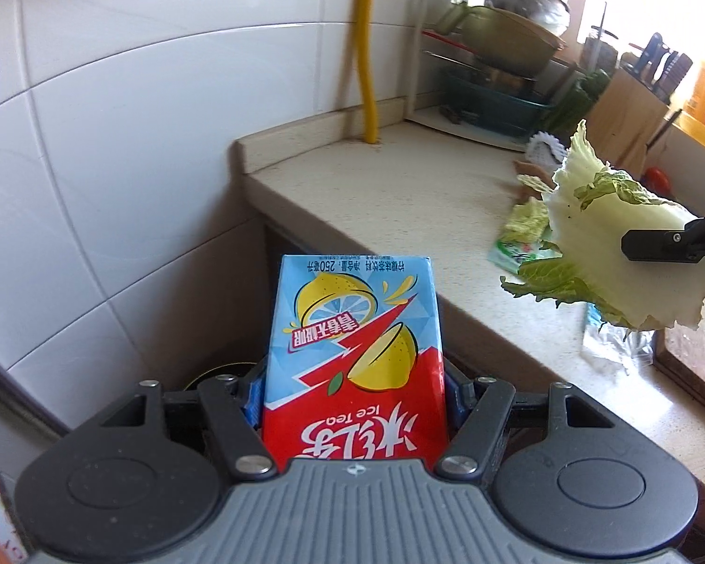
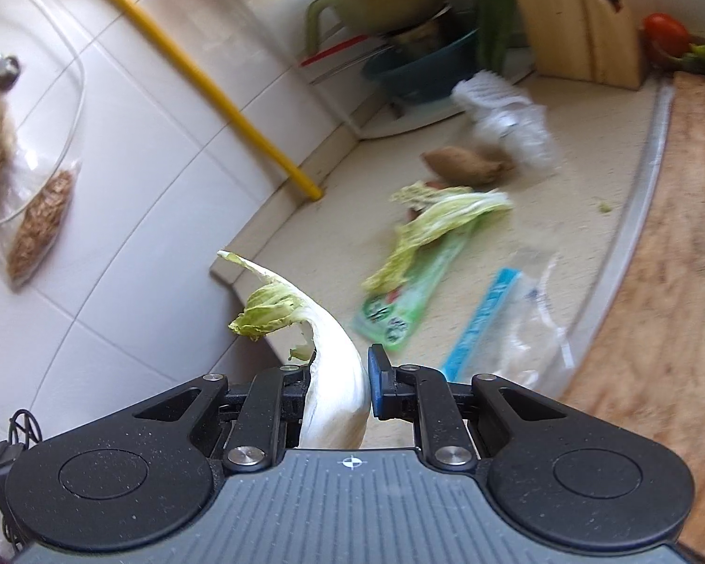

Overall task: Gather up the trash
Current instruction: 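Carry the ice tea carton and cabbage half with both tools over the bin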

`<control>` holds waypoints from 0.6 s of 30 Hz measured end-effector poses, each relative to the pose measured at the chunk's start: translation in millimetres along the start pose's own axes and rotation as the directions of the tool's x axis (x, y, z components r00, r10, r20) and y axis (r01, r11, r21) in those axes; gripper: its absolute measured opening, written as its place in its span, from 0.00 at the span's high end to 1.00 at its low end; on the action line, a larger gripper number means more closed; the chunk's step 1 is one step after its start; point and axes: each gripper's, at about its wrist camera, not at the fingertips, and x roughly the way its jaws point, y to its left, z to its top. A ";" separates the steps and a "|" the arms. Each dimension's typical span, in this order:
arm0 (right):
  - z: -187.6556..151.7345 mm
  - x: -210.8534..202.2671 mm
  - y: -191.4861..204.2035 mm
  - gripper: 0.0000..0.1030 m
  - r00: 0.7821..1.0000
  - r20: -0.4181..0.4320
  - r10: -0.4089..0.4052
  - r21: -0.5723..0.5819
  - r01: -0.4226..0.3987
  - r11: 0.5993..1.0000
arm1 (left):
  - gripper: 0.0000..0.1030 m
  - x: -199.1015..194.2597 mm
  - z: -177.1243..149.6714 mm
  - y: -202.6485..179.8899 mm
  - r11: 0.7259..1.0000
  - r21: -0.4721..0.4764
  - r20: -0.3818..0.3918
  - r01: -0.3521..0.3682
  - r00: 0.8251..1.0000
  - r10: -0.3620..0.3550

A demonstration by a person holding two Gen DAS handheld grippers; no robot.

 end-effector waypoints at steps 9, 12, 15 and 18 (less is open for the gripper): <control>-15.8 25.1 49.8 0.79 0.995 -0.065 0.072 -0.067 -0.076 0.995 | 0.38 -21.9 -10.8 33.0 0.998 -0.044 0.016 -0.053 0.998 0.054; -21.1 30.8 63.5 0.79 0.993 -0.082 0.089 -0.084 -0.096 0.992 | 0.38 -29.9 -13.6 39.3 0.997 -0.048 0.023 -0.066 0.997 0.067; -25.8 34.8 74.6 0.79 0.990 -0.095 0.107 -0.093 -0.116 0.989 | 0.38 -36.4 -16.0 45.3 0.996 -0.050 0.034 -0.076 0.996 0.078; -29.5 38.1 85.6 0.79 0.987 -0.103 0.127 -0.101 -0.137 0.985 | 0.38 -37.4 -15.3 51.0 0.993 -0.064 0.038 -0.098 0.994 0.100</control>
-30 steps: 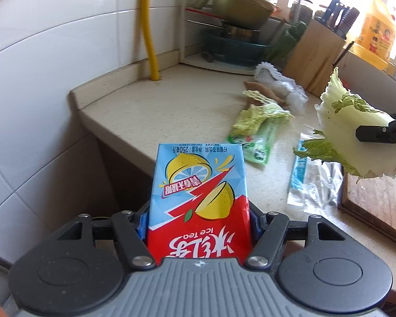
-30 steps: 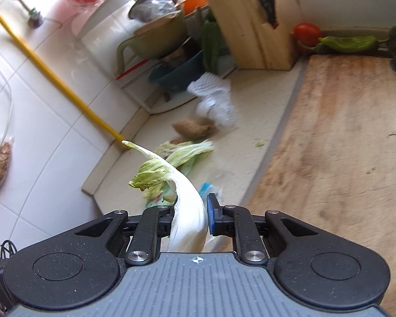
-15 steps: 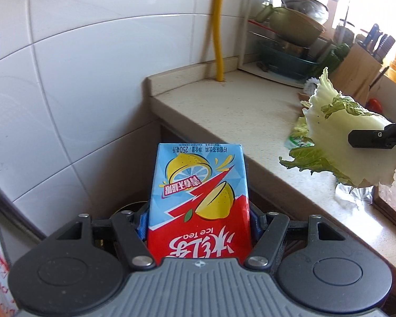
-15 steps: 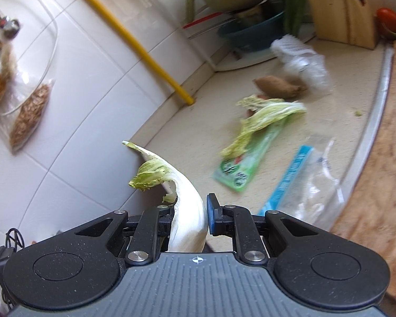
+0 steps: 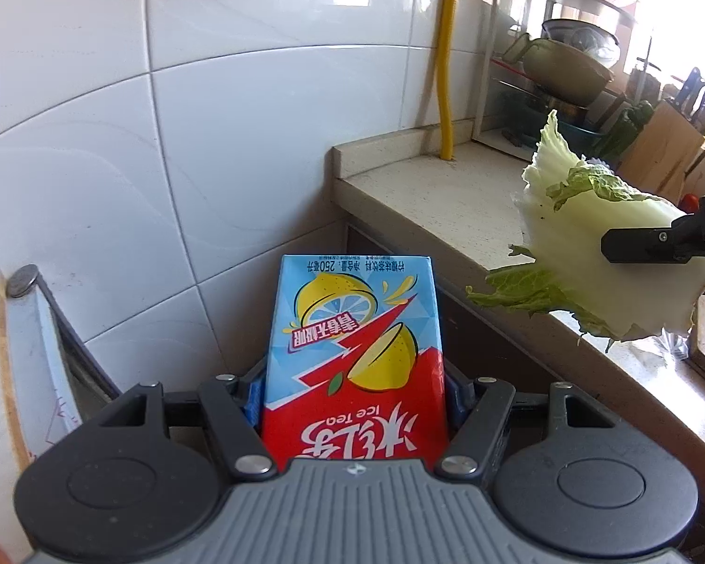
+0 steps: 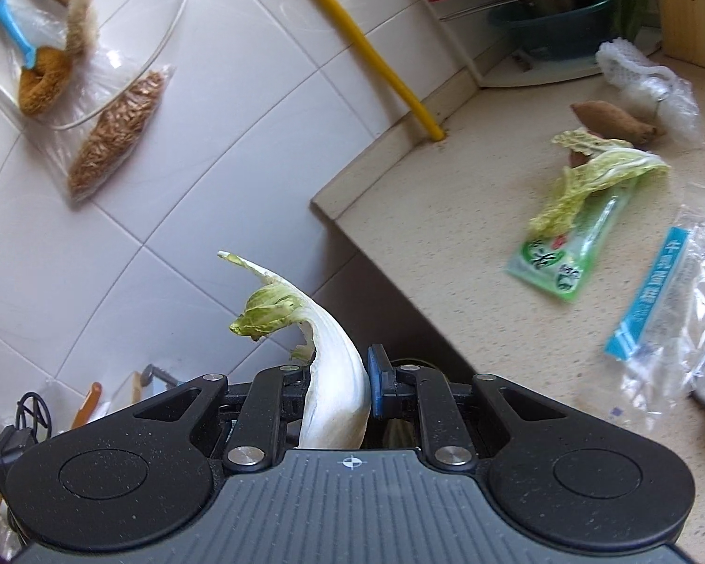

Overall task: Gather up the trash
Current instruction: 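Carry the ice tea carton and cabbage half with both tools over the bin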

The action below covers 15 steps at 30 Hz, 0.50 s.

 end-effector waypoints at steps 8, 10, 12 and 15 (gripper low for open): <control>6.3 19.6 24.4 0.79 0.997 -0.042 0.059 -0.055 -0.061 0.997 | 0.38 -0.3 10.4 14.6 0.996 -0.061 0.025 -0.068 0.997 0.070; 12.2 26.4 29.0 0.79 0.995 -0.053 0.081 -0.070 -0.085 0.994 | 0.38 -0.1 15.1 17.4 0.994 -0.071 0.035 -0.085 0.996 0.087; 19.2 33.9 33.1 0.79 0.993 -0.065 0.100 -0.082 -0.105 0.991 | 0.38 -1.8 17.6 22.7 0.991 -0.084 0.044 -0.103 0.993 0.107; 30.6 43.8 39.5 0.79 0.989 -0.081 0.123 -0.103 -0.131 0.986 | 0.38 1.5 22.1 25.8 0.987 -0.105 0.049 -0.123 0.991 0.128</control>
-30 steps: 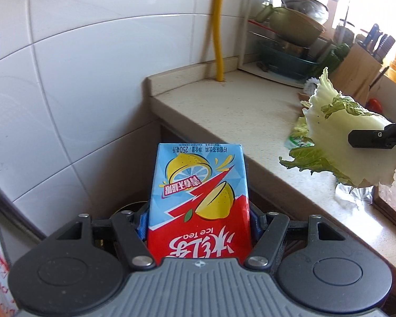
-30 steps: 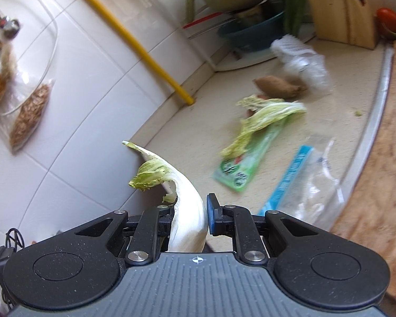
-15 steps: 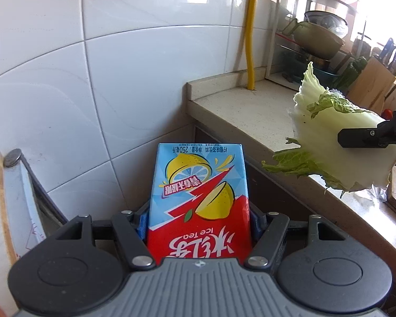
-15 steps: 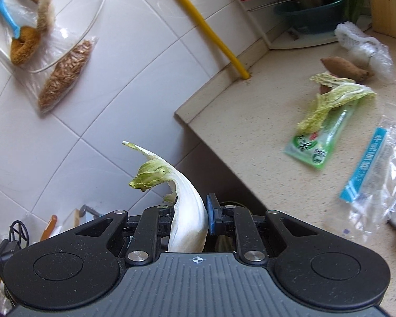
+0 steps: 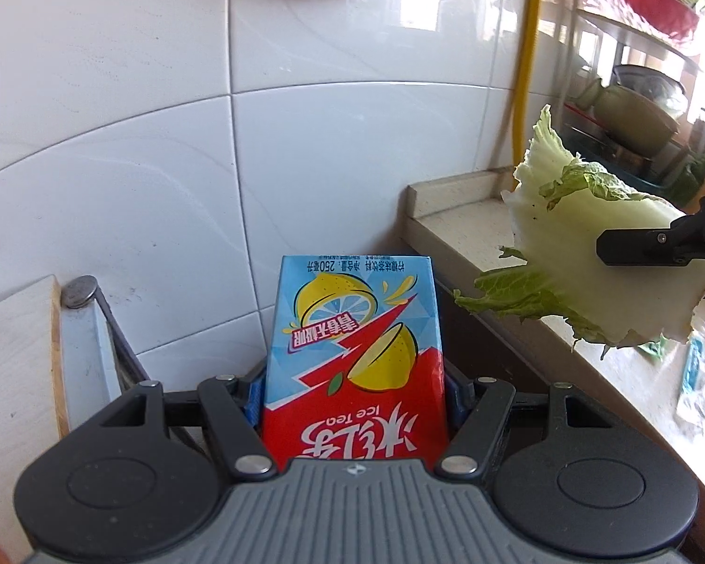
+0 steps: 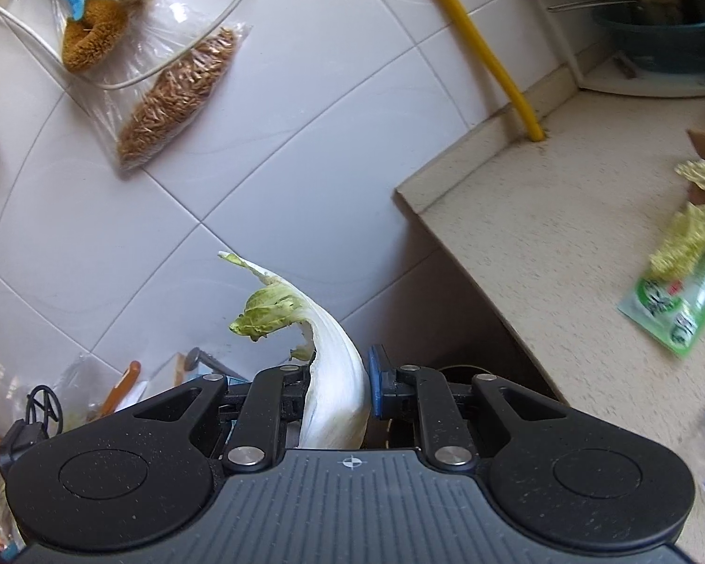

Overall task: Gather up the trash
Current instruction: 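Carry the ice tea carton and cabbage half with both tools over the bin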

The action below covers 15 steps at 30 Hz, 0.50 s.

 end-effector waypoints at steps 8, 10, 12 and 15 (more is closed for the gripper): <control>23.7 21.4 2.8 0.79 0.998 -0.030 0.057 -0.028 -0.058 0.998 | 0.38 7.5 5.1 -2.3 0.999 -0.010 -0.006 -0.044 0.999 0.043; 26.2 25.8 2.0 0.79 0.997 -0.038 0.065 -0.030 -0.067 0.997 | 0.38 9.6 5.8 -2.7 0.999 -0.011 -0.010 -0.053 0.999 0.053; 29.2 30.0 0.4 0.79 0.997 -0.043 0.071 -0.029 -0.073 0.997 | 0.38 12.2 5.9 -2.8 0.998 -0.014 -0.018 -0.064 0.998 0.064; 32.7 34.5 -4.0 0.79 0.996 -0.050 0.078 -0.023 -0.079 0.997 | 0.38 16.4 6.2 -2.9 0.997 -0.023 -0.030 -0.076 0.997 0.076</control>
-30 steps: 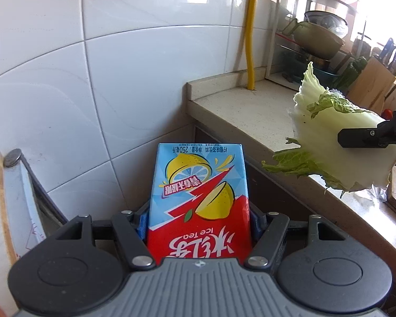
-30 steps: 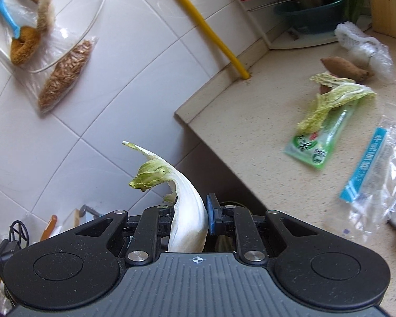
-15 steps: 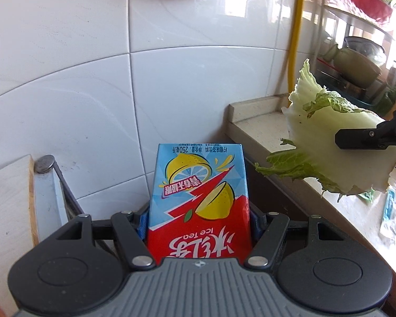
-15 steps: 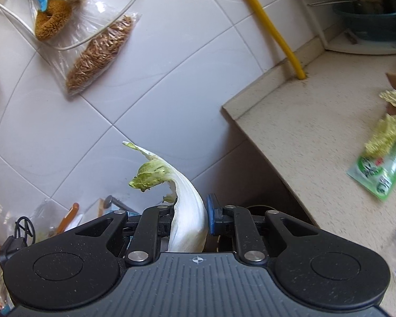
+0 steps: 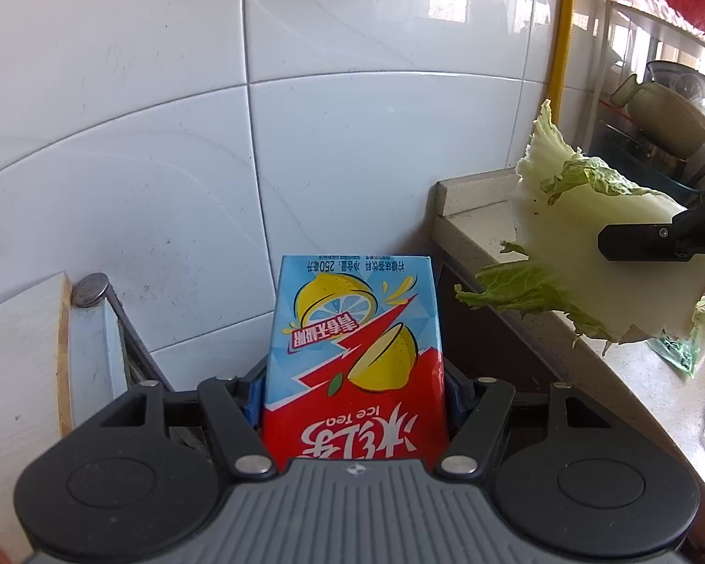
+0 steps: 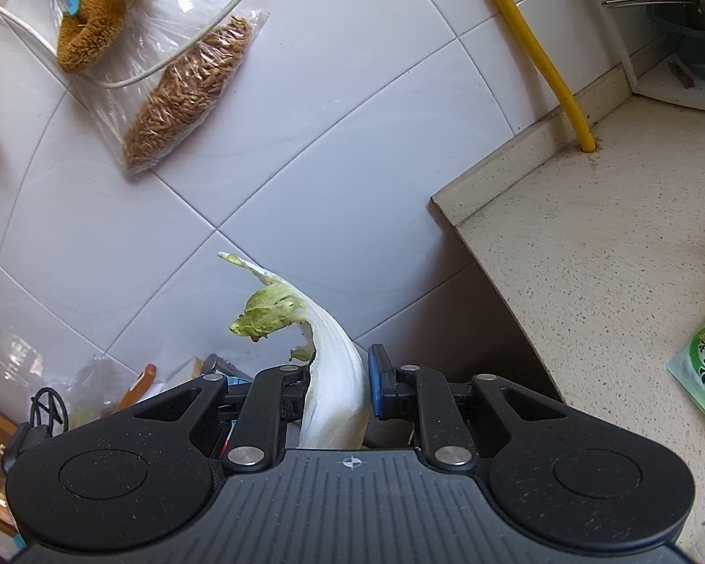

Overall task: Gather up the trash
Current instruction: 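Carry the ice tea carton and cabbage half with both tools over the bin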

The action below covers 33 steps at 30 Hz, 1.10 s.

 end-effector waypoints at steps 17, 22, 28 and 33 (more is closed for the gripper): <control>6.0 40.8 -33.4 0.79 0.995 -0.095 -0.027 0.025 0.030 0.999 | 0.38 43.4 -1.7 -5.6 0.999 -0.029 -0.095 -0.037 0.995 0.034; 8.4 52.5 -40.0 0.79 0.992 -0.119 -0.047 0.023 0.050 0.999 | 0.38 57.8 0.1 -8.1 0.999 -0.032 -0.122 -0.041 0.992 0.037; 7.7 69.5 -42.2 0.79 0.985 -0.161 -0.055 0.015 0.058 0.998 | 0.38 70.1 3.1 -7.1 0.998 -0.035 -0.145 -0.052 0.988 0.046; 6.8 83.2 -44.0 0.78 0.979 -0.189 -0.071 0.000 0.073 0.997 | 0.38 81.5 1.8 -5.0 0.997 -0.033 -0.170 -0.064 0.984 0.058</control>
